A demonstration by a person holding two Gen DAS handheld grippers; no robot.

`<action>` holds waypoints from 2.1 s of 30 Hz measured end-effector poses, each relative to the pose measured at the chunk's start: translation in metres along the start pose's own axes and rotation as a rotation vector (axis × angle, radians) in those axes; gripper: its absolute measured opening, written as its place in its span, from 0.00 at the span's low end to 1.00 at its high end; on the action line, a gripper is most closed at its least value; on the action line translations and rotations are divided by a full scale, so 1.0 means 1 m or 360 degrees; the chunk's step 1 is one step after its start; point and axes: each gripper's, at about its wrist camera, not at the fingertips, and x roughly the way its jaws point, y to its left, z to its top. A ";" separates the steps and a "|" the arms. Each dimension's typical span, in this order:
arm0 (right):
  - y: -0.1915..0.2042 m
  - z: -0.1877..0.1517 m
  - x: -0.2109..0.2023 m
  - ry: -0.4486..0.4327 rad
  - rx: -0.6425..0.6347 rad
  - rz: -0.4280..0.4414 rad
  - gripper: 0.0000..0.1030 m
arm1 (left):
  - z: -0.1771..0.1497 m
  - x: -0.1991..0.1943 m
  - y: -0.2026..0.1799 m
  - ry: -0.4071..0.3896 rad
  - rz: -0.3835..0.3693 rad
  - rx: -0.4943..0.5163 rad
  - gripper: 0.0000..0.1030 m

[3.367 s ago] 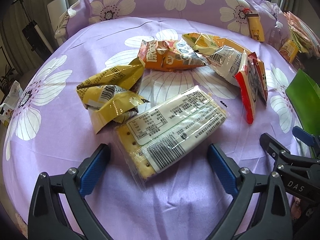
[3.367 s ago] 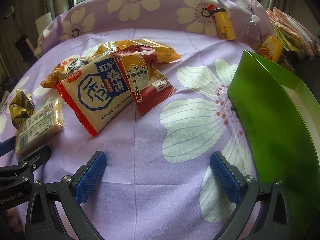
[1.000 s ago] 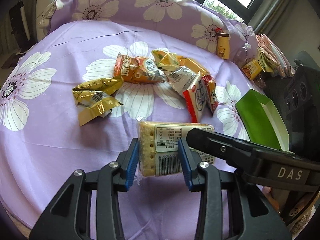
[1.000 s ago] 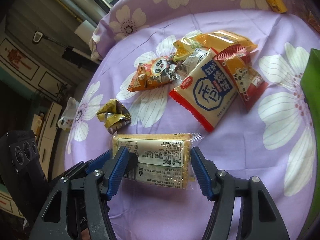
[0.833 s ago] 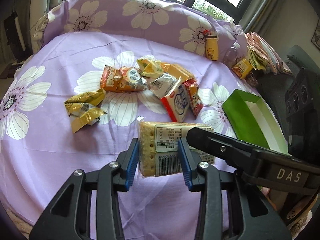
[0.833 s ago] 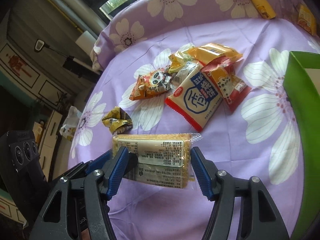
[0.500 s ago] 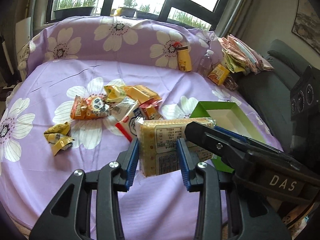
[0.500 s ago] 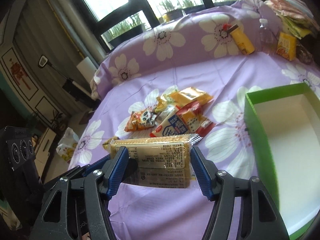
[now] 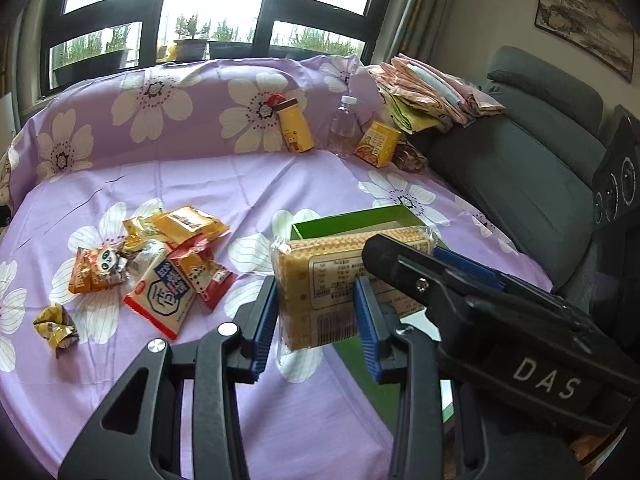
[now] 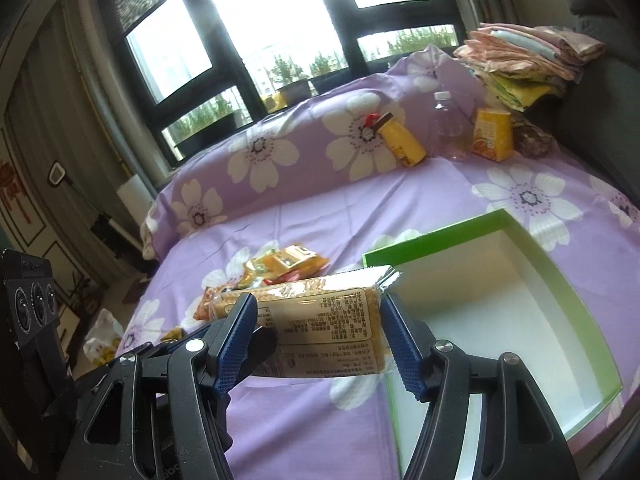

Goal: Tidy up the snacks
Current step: 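Carry the cracker pack over the green box and open the left gripper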

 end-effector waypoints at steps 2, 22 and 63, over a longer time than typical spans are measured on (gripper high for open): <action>-0.017 0.001 -0.003 0.0013 0.0046 -0.0055 0.65 | 0.001 0.012 -0.012 0.0042 -0.0037 0.0007 0.35; -0.119 -0.008 0.031 0.0234 0.0439 -0.0312 0.66 | -0.006 0.117 -0.063 0.0424 -0.0181 0.0007 0.37; -0.124 -0.020 0.063 0.0417 0.0463 -0.0392 0.66 | -0.018 0.132 -0.045 0.0625 -0.0134 -0.0103 0.34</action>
